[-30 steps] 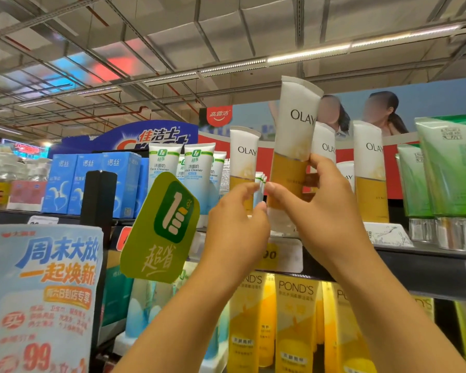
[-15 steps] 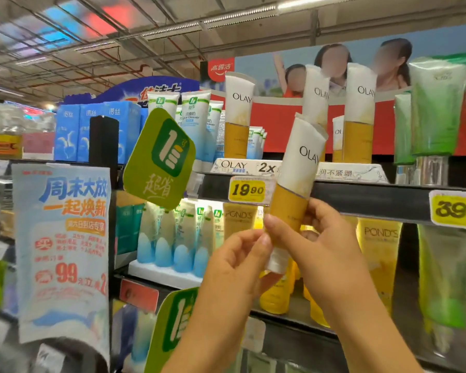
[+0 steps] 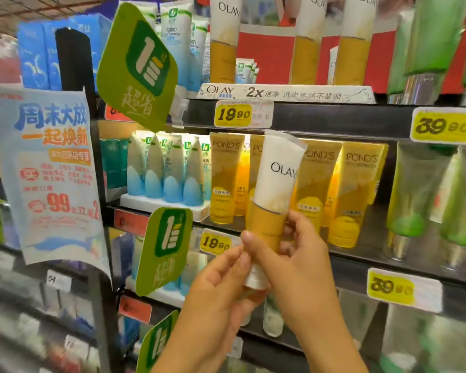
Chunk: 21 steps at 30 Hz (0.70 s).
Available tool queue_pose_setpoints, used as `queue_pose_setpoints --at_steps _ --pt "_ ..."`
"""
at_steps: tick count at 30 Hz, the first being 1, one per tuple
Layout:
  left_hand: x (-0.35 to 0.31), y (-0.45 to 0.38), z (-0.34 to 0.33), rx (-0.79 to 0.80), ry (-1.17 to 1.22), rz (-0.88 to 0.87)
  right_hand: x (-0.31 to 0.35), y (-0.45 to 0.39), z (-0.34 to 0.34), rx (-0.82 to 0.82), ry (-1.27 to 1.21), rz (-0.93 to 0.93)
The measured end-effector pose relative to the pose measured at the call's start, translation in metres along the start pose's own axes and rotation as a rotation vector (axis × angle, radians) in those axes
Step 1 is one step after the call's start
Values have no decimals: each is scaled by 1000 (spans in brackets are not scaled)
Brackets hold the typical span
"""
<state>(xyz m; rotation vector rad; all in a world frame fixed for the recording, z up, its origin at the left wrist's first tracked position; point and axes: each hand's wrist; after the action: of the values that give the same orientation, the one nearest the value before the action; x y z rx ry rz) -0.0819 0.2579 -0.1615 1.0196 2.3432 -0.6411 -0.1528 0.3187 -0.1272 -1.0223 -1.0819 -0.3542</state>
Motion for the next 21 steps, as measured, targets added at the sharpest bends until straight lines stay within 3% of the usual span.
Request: queue_pose_setpoints --at_steps 6,21 --pt "12 21 22 -57 81 132 -7 17 18 50 -216 -55" --pt "48 57 34 -155 107 323 -50 46 48 -2 -300 -318"
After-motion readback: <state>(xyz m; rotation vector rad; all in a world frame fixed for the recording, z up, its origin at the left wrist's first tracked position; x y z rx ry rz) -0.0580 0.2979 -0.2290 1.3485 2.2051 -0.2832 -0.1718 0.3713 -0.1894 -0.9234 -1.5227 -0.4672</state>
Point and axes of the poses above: each hand's wrist, its own y-axis away from the middle knuckle, its own z-axis out of the back of the hand, x = y × z, and after that the axes turned 12 degrees about y, right-handed
